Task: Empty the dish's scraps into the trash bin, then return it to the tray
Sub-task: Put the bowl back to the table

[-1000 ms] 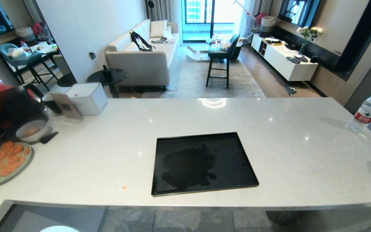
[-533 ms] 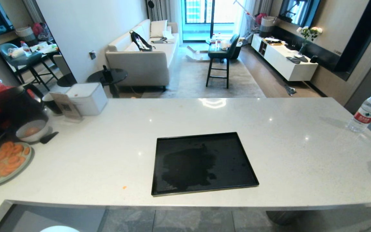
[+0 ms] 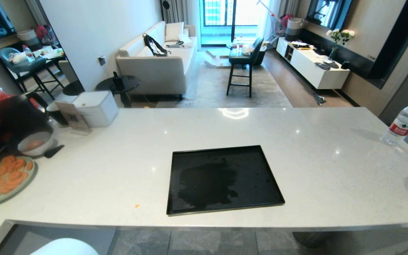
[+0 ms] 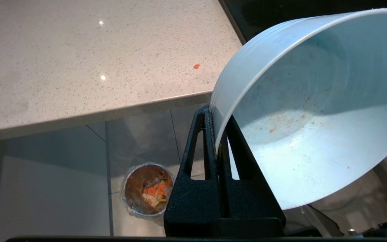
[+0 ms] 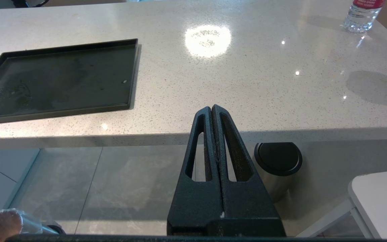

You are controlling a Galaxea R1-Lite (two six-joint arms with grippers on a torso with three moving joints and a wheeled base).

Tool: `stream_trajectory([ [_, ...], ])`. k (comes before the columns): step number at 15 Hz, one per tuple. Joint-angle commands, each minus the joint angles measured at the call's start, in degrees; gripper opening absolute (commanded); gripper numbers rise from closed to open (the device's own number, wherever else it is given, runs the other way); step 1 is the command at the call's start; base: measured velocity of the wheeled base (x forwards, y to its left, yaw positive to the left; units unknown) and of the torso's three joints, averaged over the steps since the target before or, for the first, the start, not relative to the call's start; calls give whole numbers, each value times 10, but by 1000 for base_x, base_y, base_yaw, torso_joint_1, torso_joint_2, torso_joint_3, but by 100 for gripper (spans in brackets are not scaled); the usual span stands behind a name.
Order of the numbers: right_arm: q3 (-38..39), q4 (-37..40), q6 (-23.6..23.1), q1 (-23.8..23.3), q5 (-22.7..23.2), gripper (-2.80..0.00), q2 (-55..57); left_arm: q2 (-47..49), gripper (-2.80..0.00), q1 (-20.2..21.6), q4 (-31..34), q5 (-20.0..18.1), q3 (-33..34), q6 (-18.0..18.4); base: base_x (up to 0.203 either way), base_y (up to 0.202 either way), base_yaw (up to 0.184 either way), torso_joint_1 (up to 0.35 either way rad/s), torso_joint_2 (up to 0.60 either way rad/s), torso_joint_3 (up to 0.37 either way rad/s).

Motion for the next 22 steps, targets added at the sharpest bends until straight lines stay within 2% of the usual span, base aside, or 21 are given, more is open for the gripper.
stream_trajectory([
  [1, 0, 0, 0, 0, 0, -280, 0, 106, -280, -14, 1, -1, -48, 1, 0, 0, 0, 0, 0, 0],
  [3, 0, 0, 0, 0, 0, -280, 0, 194, -280, -27, 2, 0, -103, 14, 0, 0, 0, 0, 0, 0],
  [6, 0, 0, 0, 0, 0, -280, 0, 322, -280, -42, 1, 1, -191, 56, 0, 0, 0, 0, 0, 0],
  [11, 1, 0, 0, 0, 0, -280, 0, 523, -280, -126, 0, 9, -320, 84, 0, 0, 0, 0, 0, 0],
  [14, 0, 0, 0, 0, 0, -280, 0, 632, -280, -189, -3, 39, -389, 87, 0, 0, 0, 0, 0, 0],
  [17, 0, 0, 0, 0, 0, -280, 0, 743, -280, -236, -40, 95, -448, 90, 0, 0, 0, 0, 0, 0],
  [19, 0, 0, 0, 0, 0, -280, 0, 817, -280, -258, -80, 134, -494, 99, 0, 0, 0, 0, 0, 0],
  [22, 0, 0, 1, 0, 0, -280, 0, 901, -280, -272, -105, 155, -590, 127, 0, 0, 0, 0, 0, 0],
])
